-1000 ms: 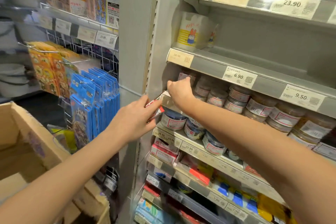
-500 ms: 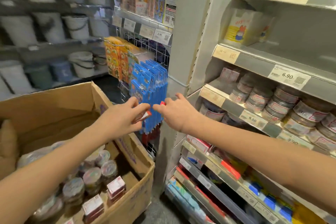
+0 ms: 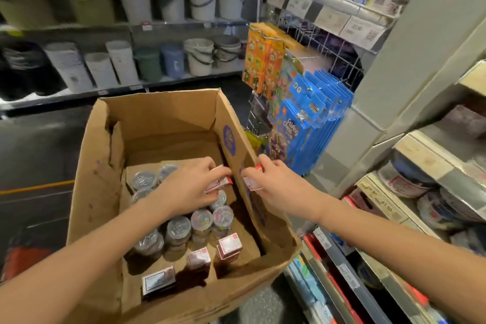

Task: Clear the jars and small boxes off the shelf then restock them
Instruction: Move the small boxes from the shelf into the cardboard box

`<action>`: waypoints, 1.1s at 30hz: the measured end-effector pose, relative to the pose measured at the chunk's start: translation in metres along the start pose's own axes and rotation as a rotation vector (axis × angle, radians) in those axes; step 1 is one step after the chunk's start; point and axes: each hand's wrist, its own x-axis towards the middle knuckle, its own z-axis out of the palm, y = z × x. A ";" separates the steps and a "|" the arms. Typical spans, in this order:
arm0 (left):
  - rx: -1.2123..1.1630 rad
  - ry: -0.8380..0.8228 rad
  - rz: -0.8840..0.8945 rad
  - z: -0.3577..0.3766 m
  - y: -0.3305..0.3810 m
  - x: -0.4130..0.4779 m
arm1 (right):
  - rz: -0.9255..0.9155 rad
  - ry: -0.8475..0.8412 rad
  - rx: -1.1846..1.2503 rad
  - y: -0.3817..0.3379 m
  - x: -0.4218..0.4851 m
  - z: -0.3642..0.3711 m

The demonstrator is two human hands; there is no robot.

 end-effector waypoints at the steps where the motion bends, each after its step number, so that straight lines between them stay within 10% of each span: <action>1: -0.033 -0.028 -0.013 0.004 -0.005 -0.004 | -0.015 0.001 0.029 -0.003 0.004 0.004; 21: -0.276 -0.232 -0.258 0.050 -0.024 -0.057 | -0.025 -0.260 0.473 -0.023 0.039 0.046; 33: -0.136 -0.551 -0.219 0.074 -0.018 -0.053 | -0.288 -0.427 -0.104 -0.022 0.043 0.084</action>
